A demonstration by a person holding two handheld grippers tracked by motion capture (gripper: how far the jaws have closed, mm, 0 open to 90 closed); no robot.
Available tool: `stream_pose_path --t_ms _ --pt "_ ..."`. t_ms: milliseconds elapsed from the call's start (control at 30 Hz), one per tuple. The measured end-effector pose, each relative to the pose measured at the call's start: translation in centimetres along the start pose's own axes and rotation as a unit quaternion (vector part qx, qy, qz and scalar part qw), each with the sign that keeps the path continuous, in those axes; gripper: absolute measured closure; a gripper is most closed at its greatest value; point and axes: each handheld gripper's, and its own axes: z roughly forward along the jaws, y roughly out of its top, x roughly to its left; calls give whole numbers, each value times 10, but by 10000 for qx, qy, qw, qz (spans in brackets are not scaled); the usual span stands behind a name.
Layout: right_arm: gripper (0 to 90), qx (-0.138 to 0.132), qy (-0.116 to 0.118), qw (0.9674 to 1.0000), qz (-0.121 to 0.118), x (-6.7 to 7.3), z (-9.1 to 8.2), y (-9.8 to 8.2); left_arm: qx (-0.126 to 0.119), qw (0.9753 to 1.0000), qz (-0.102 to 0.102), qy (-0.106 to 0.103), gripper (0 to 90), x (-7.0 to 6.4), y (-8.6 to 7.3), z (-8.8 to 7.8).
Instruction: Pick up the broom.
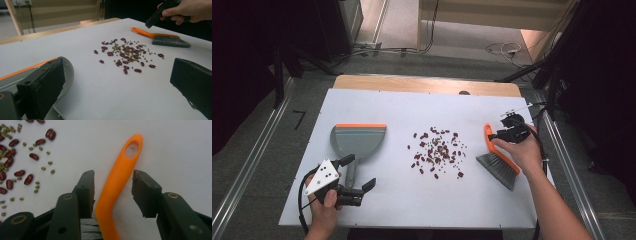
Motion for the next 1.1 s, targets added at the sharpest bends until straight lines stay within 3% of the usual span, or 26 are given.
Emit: stream_pose_path --t_ms 67,167,233,433,567,633,900,1100 --pt "542 227 -93 9997 -49 6 6 -1 13 10000 4 5 6 0 0 0" --pt "541 376 -67 9993 60 7 10 -2 17 10000 1 5 6 0 0 0" --pt "541 468 -202 9987 50 7 12 -4 20 10000 1 1 6 0 0 1" --pt "600 695 -63 9975 124 6 20 -14 18 10000 3 -6 6 -1 0 1" --pt "619 719 -42 9971 240 7 21 -18 42 10000 6 -9 6 -1 -1 1" --pt "624 698 -185 9971 242 10 23 -19 48 10000 17 -15 6 -2 0 2" --pt "677 725 -309 9963 345 12 24 -18 107 9999 72 -59 6 -5 -1 5" --pt "677 294 -286 9985 363 12 22 -30 79 9999 86 -103 6 -9 0 6"
